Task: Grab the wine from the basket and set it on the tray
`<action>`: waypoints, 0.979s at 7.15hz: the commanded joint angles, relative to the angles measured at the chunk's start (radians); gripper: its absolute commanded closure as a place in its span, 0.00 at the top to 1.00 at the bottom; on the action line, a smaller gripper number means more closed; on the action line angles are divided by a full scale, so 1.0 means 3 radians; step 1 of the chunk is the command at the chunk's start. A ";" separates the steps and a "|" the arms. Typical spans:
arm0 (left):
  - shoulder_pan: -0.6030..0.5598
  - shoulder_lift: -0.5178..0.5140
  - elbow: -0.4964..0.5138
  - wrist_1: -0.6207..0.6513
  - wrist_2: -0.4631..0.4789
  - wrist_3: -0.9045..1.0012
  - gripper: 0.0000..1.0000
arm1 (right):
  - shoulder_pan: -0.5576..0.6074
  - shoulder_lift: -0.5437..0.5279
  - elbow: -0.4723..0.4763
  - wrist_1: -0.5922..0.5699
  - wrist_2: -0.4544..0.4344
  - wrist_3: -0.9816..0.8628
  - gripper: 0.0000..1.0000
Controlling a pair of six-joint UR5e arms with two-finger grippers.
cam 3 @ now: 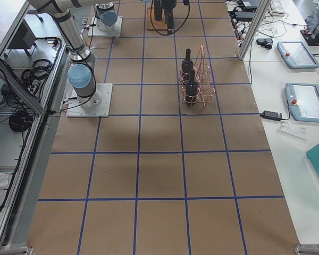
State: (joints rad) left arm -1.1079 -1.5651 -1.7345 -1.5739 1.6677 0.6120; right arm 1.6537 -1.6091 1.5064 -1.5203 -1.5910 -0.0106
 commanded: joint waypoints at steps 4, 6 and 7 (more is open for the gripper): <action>-0.0824 0.0058 0.0616 -0.0318 -0.0052 -0.1012 1.00 | 0.0000 0.0000 0.0000 -0.0025 0.0016 0.0096 1.00; -0.1189 0.0002 0.0617 -0.0098 -0.0062 -0.1353 1.00 | 0.0005 0.0000 0.0000 -0.0030 0.0047 0.0352 1.00; -0.1291 0.0006 0.0617 -0.0087 -0.0098 -0.1380 1.00 | 0.0005 -0.0005 -0.0005 -0.0020 0.0042 0.0357 1.00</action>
State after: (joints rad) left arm -1.4490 -1.5610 -1.5501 -1.6183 1.6472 0.2309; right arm 1.6549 -1.6098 1.5061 -1.5278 -1.5800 0.0825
